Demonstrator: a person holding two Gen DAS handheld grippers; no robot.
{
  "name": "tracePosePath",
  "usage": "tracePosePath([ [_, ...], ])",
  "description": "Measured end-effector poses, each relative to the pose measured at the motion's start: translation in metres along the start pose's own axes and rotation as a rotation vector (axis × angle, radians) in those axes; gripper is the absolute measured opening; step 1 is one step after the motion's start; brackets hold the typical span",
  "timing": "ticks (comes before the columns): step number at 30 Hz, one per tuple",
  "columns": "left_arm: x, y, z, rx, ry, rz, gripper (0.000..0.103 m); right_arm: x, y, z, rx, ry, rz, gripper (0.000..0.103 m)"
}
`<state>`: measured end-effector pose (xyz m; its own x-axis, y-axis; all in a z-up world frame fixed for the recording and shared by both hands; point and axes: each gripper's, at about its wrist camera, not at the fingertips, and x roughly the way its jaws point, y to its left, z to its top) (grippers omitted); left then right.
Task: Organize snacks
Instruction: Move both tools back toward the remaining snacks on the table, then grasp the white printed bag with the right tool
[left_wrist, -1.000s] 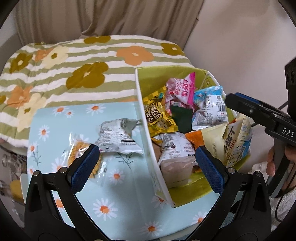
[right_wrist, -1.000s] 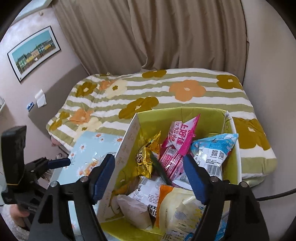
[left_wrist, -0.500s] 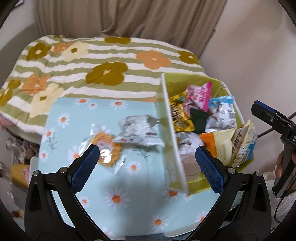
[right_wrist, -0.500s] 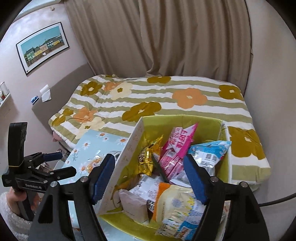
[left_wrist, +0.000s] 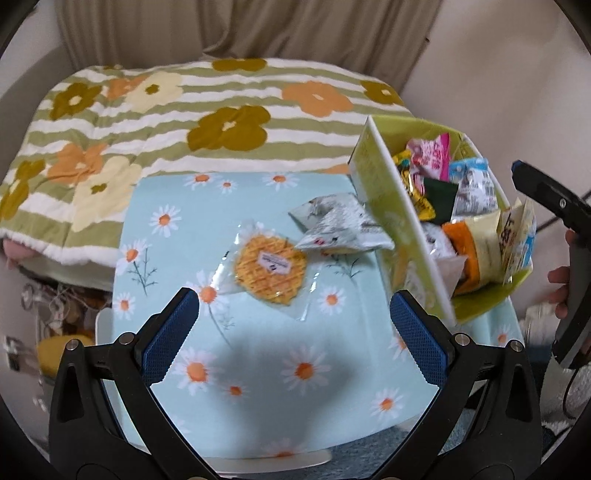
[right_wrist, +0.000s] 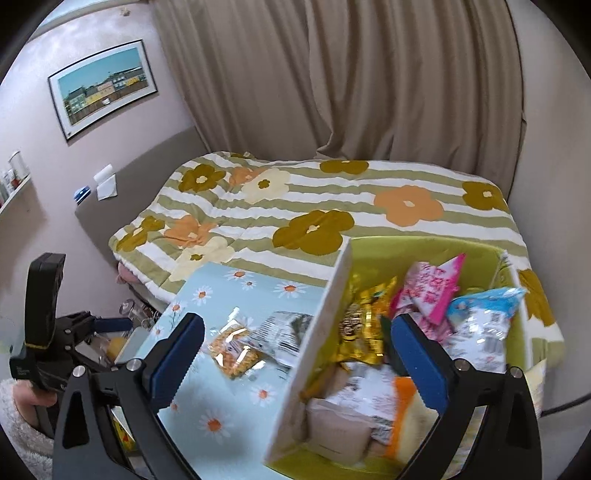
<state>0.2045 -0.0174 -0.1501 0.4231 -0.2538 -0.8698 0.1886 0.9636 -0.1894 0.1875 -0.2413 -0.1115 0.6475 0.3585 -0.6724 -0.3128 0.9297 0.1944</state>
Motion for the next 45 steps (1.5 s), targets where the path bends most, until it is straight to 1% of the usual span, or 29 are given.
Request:
tracePosePath([
  [3,0.006,0.017,0.002,0.053,0.027,-0.029,0.102,0.014,0.023,-0.003,0.037,0.016,-0.021,0.101],
  [6,0.013,0.035,0.005,0.098,0.048,-0.058,0.102,0.030,0.045,-0.005,0.050,0.048,-0.084,0.101],
  [8,0.017,0.048,0.007,0.117,0.060,-0.084,0.102,0.039,0.055,-0.006,0.086,0.052,-0.120,0.101],
  [10,0.022,0.060,0.010,0.141,0.072,-0.108,0.102,0.048,0.060,-0.008,0.128,0.060,-0.142,0.101],
  [12,0.030,0.072,0.014,0.168,0.087,-0.126,0.102,0.060,0.066,-0.010,0.157,0.075,-0.184,0.101],
  [15,0.044,0.084,0.019,0.184,0.111,-0.159,0.102,0.083,0.074,-0.011,0.157,0.118,-0.239,0.101],
  [17,0.057,0.087,0.023,0.195,0.129,-0.182,0.102,0.100,0.076,-0.010,0.141,0.154,-0.264,0.101],
  [23,0.086,0.088,0.023,0.224,0.167,-0.210,0.102,0.156,0.073,-0.010,0.086,0.281,-0.349,0.099],
  [24,0.091,0.089,0.021,0.222,0.173,-0.214,0.102,0.167,0.072,-0.010,0.066,0.313,-0.372,0.093],
  [25,0.095,0.090,0.021,0.218,0.177,-0.218,0.102,0.176,0.071,-0.011,0.053,0.335,-0.383,0.083],
  [27,0.100,0.093,0.019,0.206,0.186,-0.226,0.102,0.195,0.067,-0.013,0.025,0.398,-0.406,0.073],
  [30,0.106,0.096,0.018,0.182,0.196,-0.250,0.102,0.217,0.062,-0.018,-0.016,0.470,-0.457,0.072],
  [32,0.110,0.097,0.018,0.176,0.198,-0.260,0.102,0.226,0.060,-0.022,-0.048,0.509,-0.512,0.072],
  [39,0.114,0.099,0.020,0.166,0.196,-0.266,0.102,0.241,0.061,-0.027,-0.115,0.612,-0.595,0.072],
  [41,0.113,0.100,0.021,0.160,0.192,-0.267,0.102,0.243,0.064,-0.030,-0.138,0.627,-0.594,0.072],
  [44,0.111,0.102,0.021,0.156,0.189,-0.266,0.102,0.248,0.075,-0.040,-0.146,0.660,-0.538,0.069],
  [45,0.110,0.102,0.021,0.156,0.189,-0.265,0.102,0.250,0.078,-0.044,-0.161,0.663,-0.547,0.068],
])
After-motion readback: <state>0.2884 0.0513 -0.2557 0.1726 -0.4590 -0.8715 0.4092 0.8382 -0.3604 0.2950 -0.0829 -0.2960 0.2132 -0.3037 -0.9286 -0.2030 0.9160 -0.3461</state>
